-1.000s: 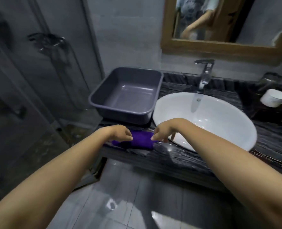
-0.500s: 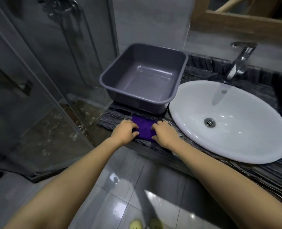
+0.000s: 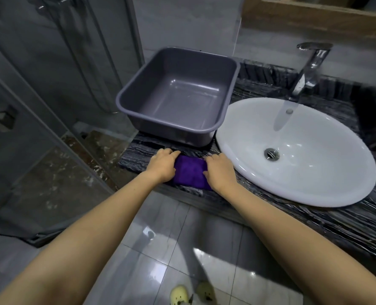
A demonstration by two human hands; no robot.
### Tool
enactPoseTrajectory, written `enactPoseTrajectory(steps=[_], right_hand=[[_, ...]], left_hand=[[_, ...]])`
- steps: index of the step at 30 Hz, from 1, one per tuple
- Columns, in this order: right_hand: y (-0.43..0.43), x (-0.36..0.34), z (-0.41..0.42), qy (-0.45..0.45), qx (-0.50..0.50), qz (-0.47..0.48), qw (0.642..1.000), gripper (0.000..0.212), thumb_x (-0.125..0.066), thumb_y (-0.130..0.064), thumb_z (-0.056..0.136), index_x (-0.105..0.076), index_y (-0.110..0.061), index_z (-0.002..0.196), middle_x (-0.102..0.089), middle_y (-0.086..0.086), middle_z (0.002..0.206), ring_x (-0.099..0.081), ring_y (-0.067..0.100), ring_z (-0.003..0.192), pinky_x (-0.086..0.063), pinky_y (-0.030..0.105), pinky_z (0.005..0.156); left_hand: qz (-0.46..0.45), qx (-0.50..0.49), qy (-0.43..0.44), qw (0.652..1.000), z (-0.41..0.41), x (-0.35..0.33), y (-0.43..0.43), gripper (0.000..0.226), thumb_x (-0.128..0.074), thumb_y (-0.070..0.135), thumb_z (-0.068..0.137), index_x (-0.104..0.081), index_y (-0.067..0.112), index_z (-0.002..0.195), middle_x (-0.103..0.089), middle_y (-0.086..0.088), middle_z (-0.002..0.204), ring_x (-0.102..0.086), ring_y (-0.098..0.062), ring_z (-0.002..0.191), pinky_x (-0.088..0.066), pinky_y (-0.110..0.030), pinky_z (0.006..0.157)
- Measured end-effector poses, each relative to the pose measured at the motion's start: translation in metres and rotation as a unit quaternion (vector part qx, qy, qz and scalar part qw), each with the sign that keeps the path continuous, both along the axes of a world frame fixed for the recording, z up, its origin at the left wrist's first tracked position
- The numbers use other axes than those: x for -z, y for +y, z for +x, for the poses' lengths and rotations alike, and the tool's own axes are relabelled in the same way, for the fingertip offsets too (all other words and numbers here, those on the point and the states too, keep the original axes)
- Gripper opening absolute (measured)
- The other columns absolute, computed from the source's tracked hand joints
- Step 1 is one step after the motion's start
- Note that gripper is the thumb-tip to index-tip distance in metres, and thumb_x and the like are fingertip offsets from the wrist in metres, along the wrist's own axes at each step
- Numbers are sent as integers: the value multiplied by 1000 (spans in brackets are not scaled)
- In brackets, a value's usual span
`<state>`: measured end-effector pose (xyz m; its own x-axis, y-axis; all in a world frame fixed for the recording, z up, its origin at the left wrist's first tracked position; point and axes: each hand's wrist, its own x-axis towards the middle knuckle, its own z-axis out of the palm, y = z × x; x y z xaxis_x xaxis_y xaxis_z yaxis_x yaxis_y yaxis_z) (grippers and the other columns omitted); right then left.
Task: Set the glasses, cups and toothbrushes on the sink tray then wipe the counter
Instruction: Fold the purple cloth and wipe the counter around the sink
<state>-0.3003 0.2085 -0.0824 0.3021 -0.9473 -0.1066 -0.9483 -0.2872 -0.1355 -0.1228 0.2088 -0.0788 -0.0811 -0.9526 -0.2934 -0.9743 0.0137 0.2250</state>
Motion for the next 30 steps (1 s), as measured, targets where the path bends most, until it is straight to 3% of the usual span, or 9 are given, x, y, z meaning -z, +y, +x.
enactPoseTrajectory(steps=[6,10,16,26,30], right_hand=[[5,-6,4,-1,25,-13,1000,30,-51,-11,87,-57,-8,116,-55,13,122,-43,33,117,-36,39,91],[4,-21,-10,-94,56,16,994,24,-53,-15,86,-63,-12,108,-60,12,117,-49,34,112,-41,39,89],[16,-55,-27,-198,84,69,974,19,-59,-18,85,-65,-16,103,-69,9,109,-62,29,101,-47,33,80],[49,-133,-100,-272,142,8,952,12,-62,-13,82,-69,-13,93,-69,5,94,-62,23,90,-50,37,79],[73,-147,-149,-298,200,-22,933,7,-65,-11,80,-69,-13,86,-66,1,86,-60,20,85,-46,30,72]], left_hand=[[-41,-19,-38,998,-5,-5,4,37,-55,21,87,-53,13,123,-45,-15,124,-37,-33,119,-34,-40,100],[-65,-15,19,998,0,-16,8,27,-58,18,84,-57,13,111,-49,-10,121,-41,-30,118,-34,-40,98],[-90,17,65,994,1,-55,12,25,-55,17,84,-64,18,107,-66,-8,114,-58,-29,107,-47,-37,89],[-94,151,111,978,-46,-128,15,17,-59,20,86,-68,22,100,-71,1,100,-61,-19,94,-49,-37,83],[-124,227,119,959,-98,-149,15,20,-58,19,87,-68,19,104,-71,2,103,-60,-17,93,-48,-34,80]])
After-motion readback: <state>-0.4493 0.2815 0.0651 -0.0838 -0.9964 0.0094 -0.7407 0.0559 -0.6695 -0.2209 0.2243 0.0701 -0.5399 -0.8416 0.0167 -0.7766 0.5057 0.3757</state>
